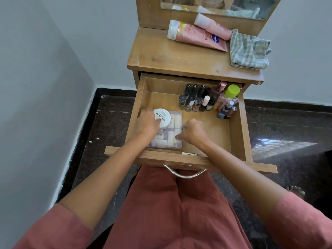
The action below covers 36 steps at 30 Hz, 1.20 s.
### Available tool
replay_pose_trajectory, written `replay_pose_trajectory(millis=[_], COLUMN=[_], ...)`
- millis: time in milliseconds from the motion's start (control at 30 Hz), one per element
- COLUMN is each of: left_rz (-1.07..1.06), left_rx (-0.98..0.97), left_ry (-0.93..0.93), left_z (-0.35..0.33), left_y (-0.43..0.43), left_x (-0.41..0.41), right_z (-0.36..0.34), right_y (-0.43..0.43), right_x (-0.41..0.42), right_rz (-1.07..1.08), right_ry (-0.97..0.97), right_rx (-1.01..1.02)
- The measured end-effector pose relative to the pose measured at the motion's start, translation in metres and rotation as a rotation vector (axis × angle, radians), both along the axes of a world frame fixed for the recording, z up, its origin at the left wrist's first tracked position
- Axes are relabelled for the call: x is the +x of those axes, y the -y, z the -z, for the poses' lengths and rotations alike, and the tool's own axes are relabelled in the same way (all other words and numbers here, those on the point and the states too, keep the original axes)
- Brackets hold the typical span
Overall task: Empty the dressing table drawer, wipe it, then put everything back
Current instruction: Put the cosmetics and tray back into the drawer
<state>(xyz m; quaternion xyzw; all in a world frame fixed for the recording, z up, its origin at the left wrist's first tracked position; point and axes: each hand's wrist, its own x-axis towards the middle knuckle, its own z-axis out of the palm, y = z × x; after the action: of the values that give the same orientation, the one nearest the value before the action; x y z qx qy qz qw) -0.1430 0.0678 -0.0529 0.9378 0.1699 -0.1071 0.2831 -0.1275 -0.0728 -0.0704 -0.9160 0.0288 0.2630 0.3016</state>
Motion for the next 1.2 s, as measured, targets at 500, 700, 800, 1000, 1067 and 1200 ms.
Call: replay_pose_trajectory(millis=[500, 700, 800, 1000, 1067, 1200], left_rz=[0.359, 0.377, 0.370, 0.372, 0.383, 0.454], left_rx=[0.206, 0.230, 0.231, 0.264, 0.301, 0.472], left_ry=[0.075, 0.089, 0.093, 0.093, 0.098, 0.120], left_z=[0.001, 0.004, 0.005, 0.004, 0.000, -0.007], left_y=[-0.013, -0.018, -0.020, -0.023, -0.023, -0.024], left_x=[0.000, 0.006, 0.010, 0.016, 0.016, 0.019], right_z=[0.002, 0.002, 0.000, -0.005, -0.006, -0.007], right_y=[-0.004, -0.011, -0.017, -0.024, -0.024, -0.023], right_x=[-0.010, -0.008, -0.006, -0.005, -0.005, -0.003], right_rz=[-0.273, -0.269, -0.286, -0.322, -0.346, -0.397], right_ry=[-0.017, -0.010, 0.029, 0.088, 0.090, 0.145], right_rx=[-0.055, -0.045, -0.042, -0.078, -0.106, -0.138])
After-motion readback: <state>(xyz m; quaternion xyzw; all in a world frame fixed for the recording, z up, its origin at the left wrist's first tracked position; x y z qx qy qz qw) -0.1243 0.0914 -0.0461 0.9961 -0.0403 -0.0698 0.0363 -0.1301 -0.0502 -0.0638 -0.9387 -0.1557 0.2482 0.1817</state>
